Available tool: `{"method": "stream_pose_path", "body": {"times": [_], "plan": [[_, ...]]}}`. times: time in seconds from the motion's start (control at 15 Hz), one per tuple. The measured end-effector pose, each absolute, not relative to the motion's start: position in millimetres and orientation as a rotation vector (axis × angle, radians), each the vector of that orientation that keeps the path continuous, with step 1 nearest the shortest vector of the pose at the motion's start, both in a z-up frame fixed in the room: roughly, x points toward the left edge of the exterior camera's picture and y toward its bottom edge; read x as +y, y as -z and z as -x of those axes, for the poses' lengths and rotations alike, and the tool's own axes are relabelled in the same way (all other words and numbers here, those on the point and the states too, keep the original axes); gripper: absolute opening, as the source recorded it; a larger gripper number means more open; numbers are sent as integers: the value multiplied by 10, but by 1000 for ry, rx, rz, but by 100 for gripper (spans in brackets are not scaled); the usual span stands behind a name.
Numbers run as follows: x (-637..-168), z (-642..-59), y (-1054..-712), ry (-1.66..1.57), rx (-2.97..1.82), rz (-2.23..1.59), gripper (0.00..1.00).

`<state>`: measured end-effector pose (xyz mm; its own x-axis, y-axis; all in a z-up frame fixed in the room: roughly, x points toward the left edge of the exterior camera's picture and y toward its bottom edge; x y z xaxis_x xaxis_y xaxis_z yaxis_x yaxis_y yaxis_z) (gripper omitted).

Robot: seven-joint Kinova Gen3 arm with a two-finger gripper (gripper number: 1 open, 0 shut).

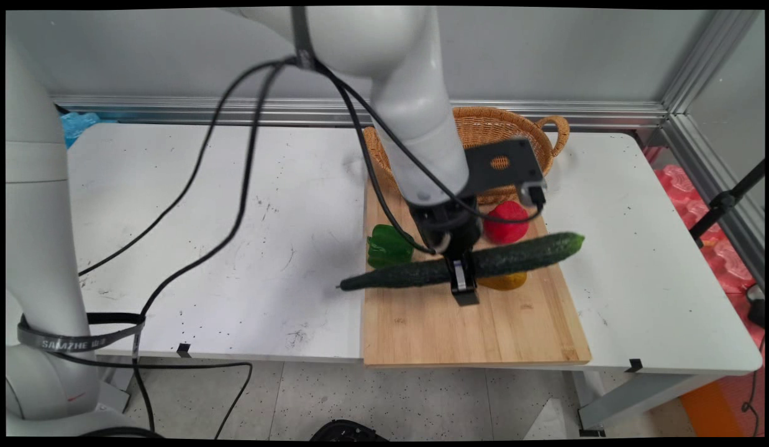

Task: Place the picked object on the cutting board

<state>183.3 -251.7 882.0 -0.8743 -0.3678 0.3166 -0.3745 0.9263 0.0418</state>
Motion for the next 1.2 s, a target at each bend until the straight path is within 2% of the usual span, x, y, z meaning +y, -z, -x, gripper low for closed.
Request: {"method": "stream_pose_path", "body": {"times": [0.6, 1.0, 1.07, 1.2], "plan": [[-2604, -1437, -8276, -8, -2839, -550, 0], [-2658, -1324, -8073, -5, -2864, -540, 0], [-2663, -1311, -8042, -4, -2867, -537, 100], [-2670, -1288, -7987, -3, -2872, -529, 100]]}}
